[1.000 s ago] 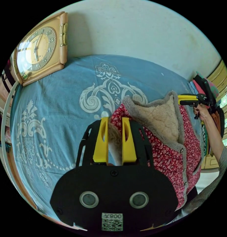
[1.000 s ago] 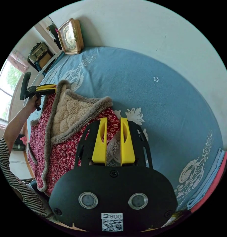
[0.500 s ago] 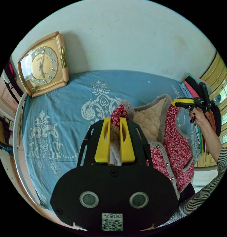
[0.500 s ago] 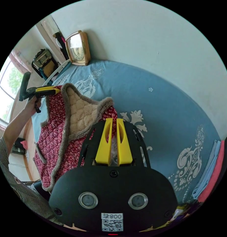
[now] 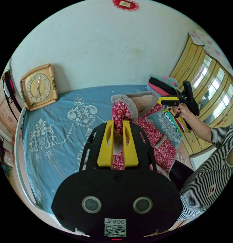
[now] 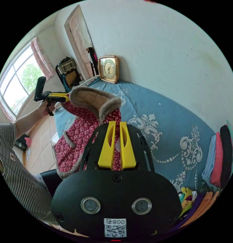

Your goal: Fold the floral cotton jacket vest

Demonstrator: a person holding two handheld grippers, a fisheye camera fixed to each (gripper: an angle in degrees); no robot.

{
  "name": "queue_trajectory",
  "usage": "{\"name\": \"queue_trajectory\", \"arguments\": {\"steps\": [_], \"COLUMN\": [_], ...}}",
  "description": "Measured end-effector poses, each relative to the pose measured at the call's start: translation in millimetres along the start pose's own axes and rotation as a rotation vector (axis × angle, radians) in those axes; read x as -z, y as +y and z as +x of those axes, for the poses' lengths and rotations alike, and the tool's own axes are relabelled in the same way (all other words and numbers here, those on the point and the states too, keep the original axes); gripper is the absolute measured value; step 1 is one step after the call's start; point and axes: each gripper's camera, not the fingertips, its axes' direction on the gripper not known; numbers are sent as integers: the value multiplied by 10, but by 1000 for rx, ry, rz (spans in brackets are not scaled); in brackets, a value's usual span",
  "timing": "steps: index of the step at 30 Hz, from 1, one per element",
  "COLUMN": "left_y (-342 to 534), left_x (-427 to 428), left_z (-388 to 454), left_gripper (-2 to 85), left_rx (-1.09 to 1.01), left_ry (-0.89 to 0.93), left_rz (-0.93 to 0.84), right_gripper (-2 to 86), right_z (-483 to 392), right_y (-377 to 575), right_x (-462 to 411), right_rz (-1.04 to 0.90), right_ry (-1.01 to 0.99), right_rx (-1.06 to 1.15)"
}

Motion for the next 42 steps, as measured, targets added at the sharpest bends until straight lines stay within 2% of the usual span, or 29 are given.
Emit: {"name": "queue_trajectory", "arguments": {"steps": [7,22,31,42], "left_y": [1171,3057,3753,4346], "left_x": [381,606,695,936], "left_z": [681,1693,2051,2176], "left_gripper": [19,17,26,35], "left_rx": [25,69,52,80], "left_ry": [99,131,115,111], "left_rz": [-73,-283,-336,-315], "right_gripper": [22,23,23,23], "right_z": [-595,-1463,-1871,-2208], "right_y": [1046,2709,3293,3696], "right_x": [609,1105,1215,1315], "right_rz": [-66,-222,-262,-260], "right_ry": [-22,-53,-39,-59], "right_rx": [27,-28,-48,-76]}}
